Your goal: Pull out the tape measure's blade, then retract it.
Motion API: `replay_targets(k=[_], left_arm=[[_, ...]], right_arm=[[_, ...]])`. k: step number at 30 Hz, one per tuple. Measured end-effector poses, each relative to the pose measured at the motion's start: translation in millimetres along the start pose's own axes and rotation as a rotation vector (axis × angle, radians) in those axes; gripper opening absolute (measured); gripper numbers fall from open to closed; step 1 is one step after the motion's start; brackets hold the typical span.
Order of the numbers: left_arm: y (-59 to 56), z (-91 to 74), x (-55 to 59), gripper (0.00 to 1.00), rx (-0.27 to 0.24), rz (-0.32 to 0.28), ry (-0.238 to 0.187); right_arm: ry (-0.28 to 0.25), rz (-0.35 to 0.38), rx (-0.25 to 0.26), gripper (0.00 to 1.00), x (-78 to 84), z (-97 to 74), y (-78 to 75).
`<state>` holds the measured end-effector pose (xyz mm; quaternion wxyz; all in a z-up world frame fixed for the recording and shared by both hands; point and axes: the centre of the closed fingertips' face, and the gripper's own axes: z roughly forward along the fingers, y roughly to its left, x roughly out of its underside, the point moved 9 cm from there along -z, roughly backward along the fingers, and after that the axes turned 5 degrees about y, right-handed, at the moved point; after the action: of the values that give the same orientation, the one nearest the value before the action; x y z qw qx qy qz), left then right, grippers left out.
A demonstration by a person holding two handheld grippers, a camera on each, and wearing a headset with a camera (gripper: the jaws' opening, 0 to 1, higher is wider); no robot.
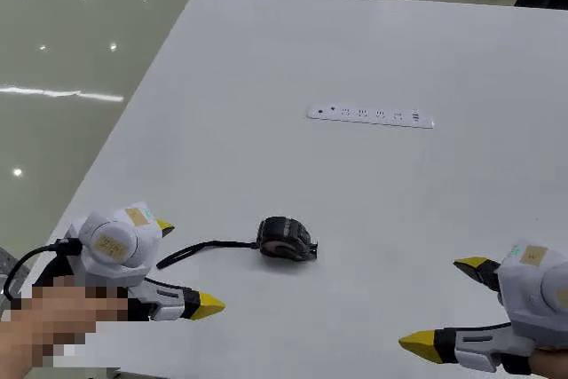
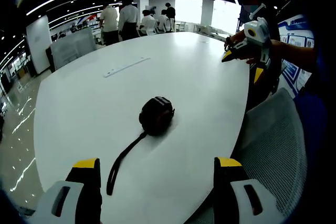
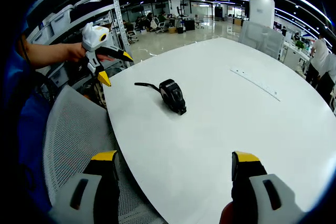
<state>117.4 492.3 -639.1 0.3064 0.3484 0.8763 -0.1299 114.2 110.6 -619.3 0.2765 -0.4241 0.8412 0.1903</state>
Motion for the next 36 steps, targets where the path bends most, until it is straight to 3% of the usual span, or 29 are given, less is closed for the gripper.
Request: replay_targets(k=[11, 36], left_arm=[[-0.7, 19.0, -12.2, 0.82, 0.018, 0.022, 0.0], [7.0, 60.2, -44.3, 0.76, 0.055, 0.1, 0.008]], right_arm=[[0.022, -0.04, -0.013, 0.81, -0.1, 17.6, -6.4], [0.048, -0.179, -0.094, 0.74, -22.2, 69.5, -19.7]])
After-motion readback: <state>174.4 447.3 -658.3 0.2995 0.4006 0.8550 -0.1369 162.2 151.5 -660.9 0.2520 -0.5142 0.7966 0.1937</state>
